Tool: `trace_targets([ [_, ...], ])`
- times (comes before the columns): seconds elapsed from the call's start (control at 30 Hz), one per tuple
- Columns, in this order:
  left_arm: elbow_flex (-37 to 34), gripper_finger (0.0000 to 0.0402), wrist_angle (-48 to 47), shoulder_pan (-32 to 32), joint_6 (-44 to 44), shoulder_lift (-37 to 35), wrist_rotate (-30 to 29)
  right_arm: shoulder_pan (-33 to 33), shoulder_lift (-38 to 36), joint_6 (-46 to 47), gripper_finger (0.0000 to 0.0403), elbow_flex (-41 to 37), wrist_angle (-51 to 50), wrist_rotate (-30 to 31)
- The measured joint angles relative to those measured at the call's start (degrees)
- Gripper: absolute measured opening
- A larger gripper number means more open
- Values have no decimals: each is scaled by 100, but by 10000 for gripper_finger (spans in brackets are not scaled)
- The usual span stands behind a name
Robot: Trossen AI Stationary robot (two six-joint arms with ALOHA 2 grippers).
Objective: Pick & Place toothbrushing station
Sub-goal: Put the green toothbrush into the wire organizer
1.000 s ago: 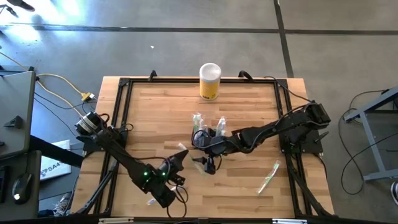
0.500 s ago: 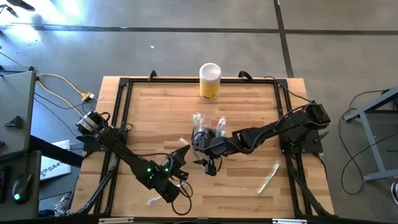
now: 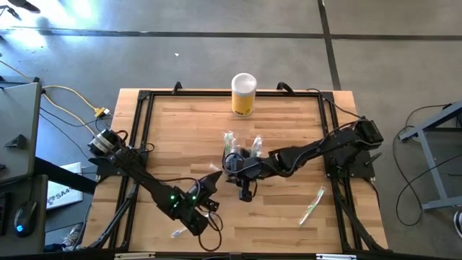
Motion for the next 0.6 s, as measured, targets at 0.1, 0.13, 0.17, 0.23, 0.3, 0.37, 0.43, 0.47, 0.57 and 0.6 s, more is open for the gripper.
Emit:
trace_targets([
  [0.1, 0, 4, -35, -17, -24, -2, 171, -13, 2, -173, 32, -7, -121, -21],
  [0.13, 0, 7, -27, -17, -47, -3, 213, -11, 2, -188, 32, -7, -140, -11],
  [0.17, 0, 11, -6, -15, -53, -8, 255, -6, 2, -179, 32, -7, -179, 37],
  [0.23, 0, 26, -2, -71, -52, -9, 295, -4, 2, -174, 32, -7, -204, 96],
  [0.3, 0, 50, 24, -110, 1, -9, 394, 7, 2, -180, 34, -4, -208, 164],
  [0.37, 0, 79, 34, -192, 31, -9, 507, 33, 2, -188, 33, 0, -205, 175],
  [0.43, 0, 110, 90, -255, 45, -11, 515, 68, 2, -214, 33, 0, -202, 175],
  [0.47, 0, 124, 148, -300, 59, -13, 481, 95, 2, -220, 33, 0, -187, 178],
  [0.57, 0, 161, 310, -422, 104, -14, 255, 238, -7, -282, 33, 0, -145, 181],
  [0.6, 0, 170, 321, -475, 104, -15, 198, 302, -36, -318, 33, 0, -173, 185],
])
